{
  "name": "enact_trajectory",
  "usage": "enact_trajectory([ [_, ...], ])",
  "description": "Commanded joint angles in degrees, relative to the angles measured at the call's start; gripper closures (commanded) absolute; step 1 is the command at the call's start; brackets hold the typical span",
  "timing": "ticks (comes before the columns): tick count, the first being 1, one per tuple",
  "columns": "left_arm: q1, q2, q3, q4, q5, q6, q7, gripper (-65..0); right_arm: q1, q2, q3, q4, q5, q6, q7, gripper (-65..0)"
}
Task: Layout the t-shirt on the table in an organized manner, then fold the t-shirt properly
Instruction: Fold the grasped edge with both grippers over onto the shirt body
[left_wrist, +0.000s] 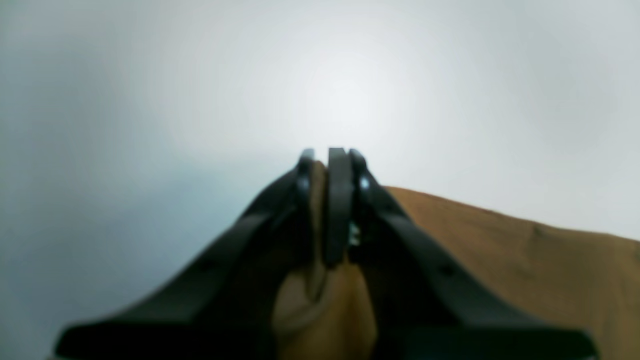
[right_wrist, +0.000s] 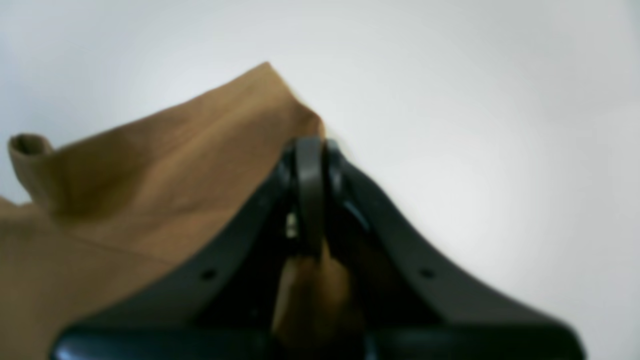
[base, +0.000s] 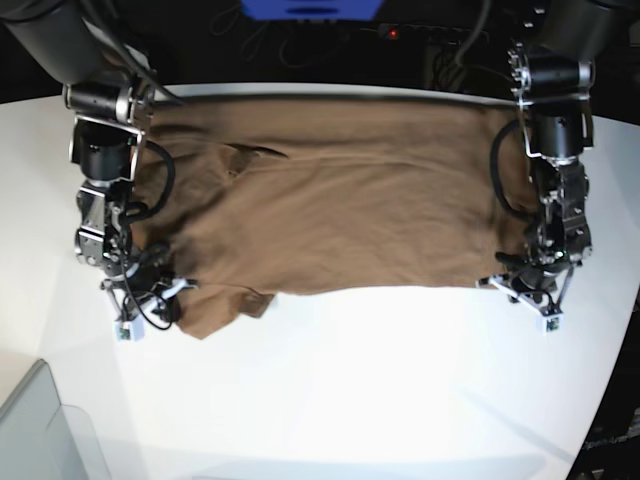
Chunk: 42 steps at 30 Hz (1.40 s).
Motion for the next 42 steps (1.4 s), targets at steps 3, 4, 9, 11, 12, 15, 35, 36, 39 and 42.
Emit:
enact_trajectory([
  [3,-2.3,-0.8,-0.1,3.5,-0.3,0.0,-1.2,-0.1,1.8,-0.3,4.5,2.7,0.6,0.0,1.7,0.0],
  [4,-2.8,-0.8,-0.1,4.1,-0.3,0.0,-1.1,-0.1,1.8,-0.5,5.8,3.2,0.6,0.0,1.7,0.0],
  [9,-3.3,-0.7,-0.1,4.9,-0.7,0.0,-1.1,-0.1,-0.6,-1.2,10.9,7.8,0.8,0.0,1.7,0.0],
  [11,-3.3,-0.5,-0.1,6.1,-0.7,0.0,-1.1,-0.1,-2.7,-2.1,11.5,11.8,0.8,0.2,1.7,0.0],
  [12,-3.2,-0.4,-0.1,6.8,-0.7,0.0,-1.1,-0.1,-3.8,-2.3,11.4,13.7,0.8,0.3,1.7,0.0],
  [15,-2.0,-0.2,-0.2,9.7,-0.8,0.0,-1.1,-0.1,-7.6,-4.4,11.1,20.0,0.8,0.4,1.7,0.0],
  [35,17.9,3.1,-10.4,30.3,-0.8,-0.6,-1.1,-0.1,-28.7,-7.7,11.5,43.4,0.8,5.0,2.2,0.0],
  [36,18.9,3.1,-10.4,31.2,-0.8,-0.6,-1.1,-0.1,-29.3,-7.7,11.5,43.5,0.8,5.0,2.2,0.0],
  [39,21.9,3.1,-10.4,35.2,-0.8,-0.6,-1.1,-0.1,-31.4,-7.4,12.0,43.5,1.3,5.1,2.2,0.0],
  [42,25.2,3.1,-10.5,39.0,-0.8,-0.6,-1.1,-0.1,-33.3,-7.1,13.9,43.5,4.7,5.2,2.3,0.0],
])
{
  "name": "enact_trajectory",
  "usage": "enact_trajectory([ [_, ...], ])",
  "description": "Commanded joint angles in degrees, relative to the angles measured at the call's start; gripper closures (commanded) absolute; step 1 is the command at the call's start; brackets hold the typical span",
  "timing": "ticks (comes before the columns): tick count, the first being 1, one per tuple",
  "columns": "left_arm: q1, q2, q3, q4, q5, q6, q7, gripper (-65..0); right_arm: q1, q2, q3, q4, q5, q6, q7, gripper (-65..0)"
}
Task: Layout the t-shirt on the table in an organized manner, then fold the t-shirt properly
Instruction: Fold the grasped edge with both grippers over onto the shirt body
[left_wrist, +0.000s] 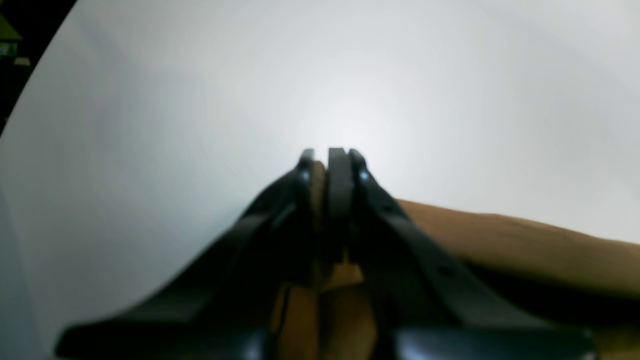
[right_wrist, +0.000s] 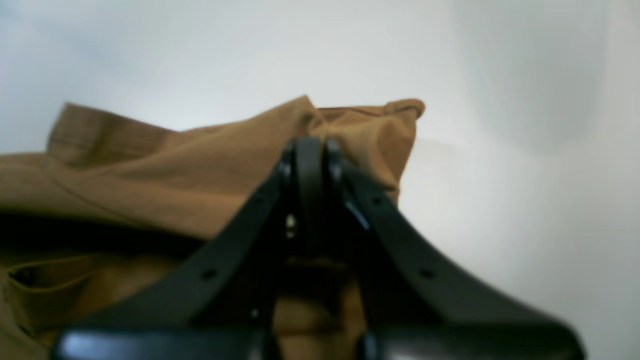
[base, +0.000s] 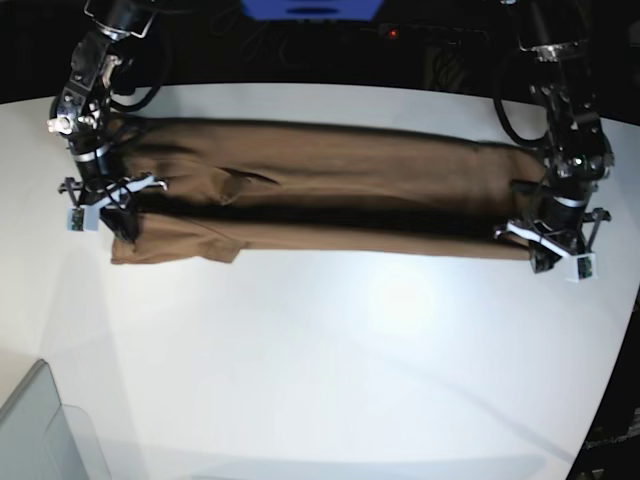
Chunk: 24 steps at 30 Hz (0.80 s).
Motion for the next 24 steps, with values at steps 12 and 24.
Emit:
enact_trajectory([
  [12,9.5,-1.3,-0.4,5.8,0.3,0.1,-1.5,-0.1,-7.2,2.0,0.2,5.5,3.4,0.1,1.6,0.0],
  [24,8.6,-1.3,-0.3,-4.9,0.4,0.1,-2.0,-0.1,-11.6,2.0,-3.9,5.4,3.2,0.1,1.6,0.0],
])
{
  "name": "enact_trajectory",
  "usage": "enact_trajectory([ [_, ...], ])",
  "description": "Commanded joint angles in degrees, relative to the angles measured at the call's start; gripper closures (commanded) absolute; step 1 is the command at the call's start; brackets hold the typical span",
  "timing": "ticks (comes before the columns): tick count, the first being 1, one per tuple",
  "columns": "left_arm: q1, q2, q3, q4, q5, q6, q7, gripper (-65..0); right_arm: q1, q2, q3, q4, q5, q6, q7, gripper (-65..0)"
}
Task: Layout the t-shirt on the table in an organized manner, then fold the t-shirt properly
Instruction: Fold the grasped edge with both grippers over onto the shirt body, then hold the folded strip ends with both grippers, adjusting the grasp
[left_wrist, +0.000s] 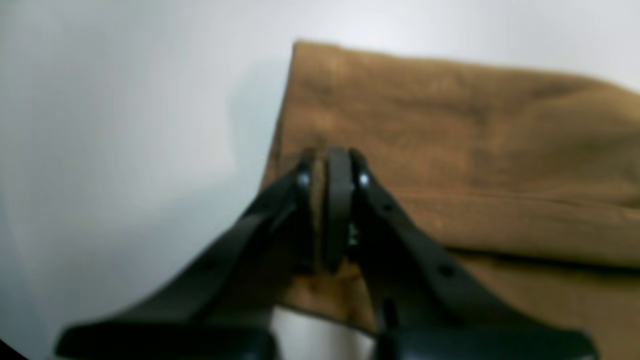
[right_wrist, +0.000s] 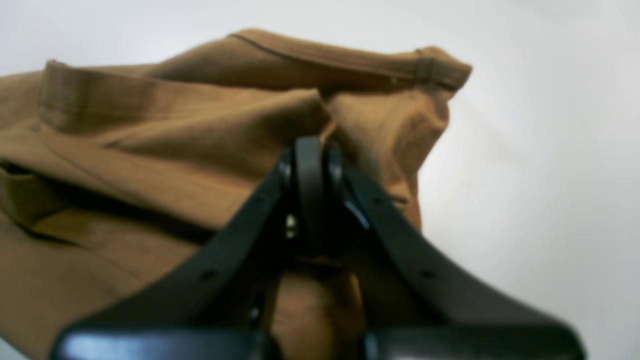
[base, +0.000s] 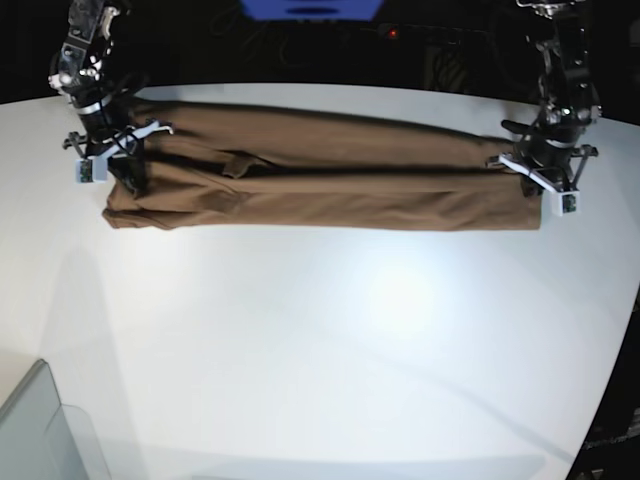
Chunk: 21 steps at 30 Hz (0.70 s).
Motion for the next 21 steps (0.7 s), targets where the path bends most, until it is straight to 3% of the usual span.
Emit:
enact_trajectory([
  [1,-1.5,-0.8,-0.3,0.4,0.1,0.3,-1.3,-0.1,0.0,0.6,0.0,0.9,1.0,0.1,1.4,0.0],
  [8,-3.7,-0.9,-0.2,-3.5,0.1,0.3,-0.8,-0.1,-0.7,0.8,-0.8,0.0,0.8,0.1,0.7,0.0],
  [11,-3.8,-0.9,-0.2,-3.4,0.1,0.2,-0.8,-1.5,-0.6,0.8,-0.8,-1.4,-0.7,0.1,0.8,-8.0],
  [16,-3.5,-0.9,-0.2,-2.2,0.1,0.2,-0.8,-16.0,-0.6,0.6,-0.6,-2.2,-3.7,0.1,1.3,-27.1],
  [21,-2.0,-0.9,-0.5,2.6,-0.3,0.2,-0.8,-29.3,-0.6,0.6,-0.7,-2.2,-3.8,0.1,1.2,-34.8],
])
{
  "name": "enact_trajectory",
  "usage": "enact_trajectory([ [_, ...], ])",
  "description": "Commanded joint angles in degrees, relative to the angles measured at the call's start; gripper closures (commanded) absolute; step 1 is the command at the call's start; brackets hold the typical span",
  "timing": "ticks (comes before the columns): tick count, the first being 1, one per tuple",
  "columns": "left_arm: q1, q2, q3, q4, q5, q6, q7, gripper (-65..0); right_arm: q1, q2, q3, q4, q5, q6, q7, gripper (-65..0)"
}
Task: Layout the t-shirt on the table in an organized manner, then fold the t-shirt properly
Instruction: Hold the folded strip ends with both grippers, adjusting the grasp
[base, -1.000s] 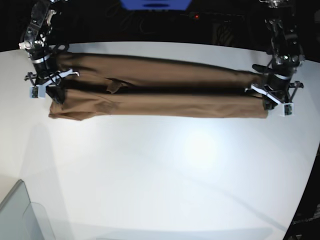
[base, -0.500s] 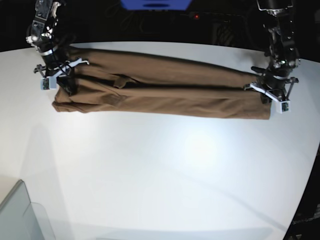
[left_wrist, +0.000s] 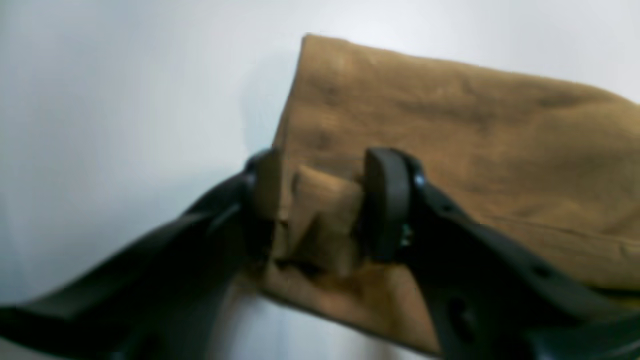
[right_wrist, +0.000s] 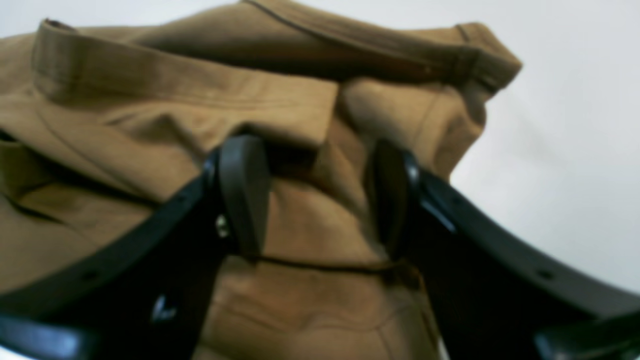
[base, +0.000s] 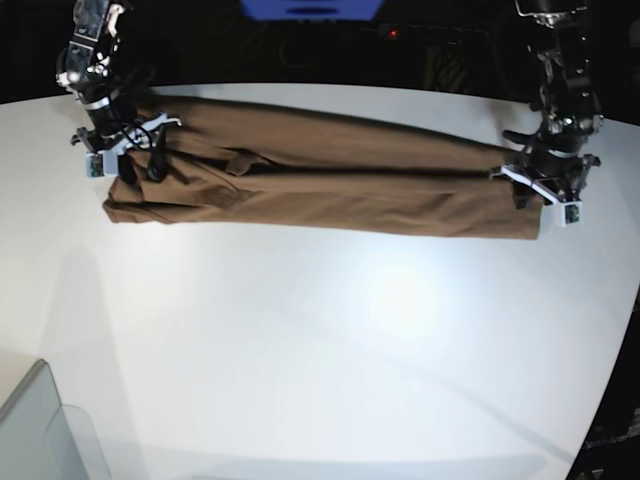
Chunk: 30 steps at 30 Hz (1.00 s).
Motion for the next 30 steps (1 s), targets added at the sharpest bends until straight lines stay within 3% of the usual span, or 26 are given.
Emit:
enact_trajectory([
  [1,0.0,-0.7,-1.0,2.6,-0.4,0.0,-1.5,-31.5,-0.2,0.5,0.3,0.3,-0.6,0.1,-0.5,-34.8],
  [5,-0.4,-0.3,-5.0,3.3,-0.3,0.0,-1.5,-36.3,-0.1,0.5,0.3,0.3,-0.6,0.1,-0.7,-34.8],
  [12,-2.2,-0.5,-5.4,-0.4,-0.5,0.0,-1.5,-42.3,0.2,0.5,0.2,0.3,-0.6,0.1,-0.8,-34.8],
  [25,-2.4,1.7,-4.9,-0.3,-0.5,0.0,-1.8,-42.5,0.3,0.5,-1.1,0.3,-0.7,0.1,-0.8,-34.8],
  [30,-4.1,1.3,-1.1,-3.2,-0.5,0.0,-1.9,-42.5,0.3,0.5,-2.3,0.3,-0.7,0.1,-0.8,-34.8],
])
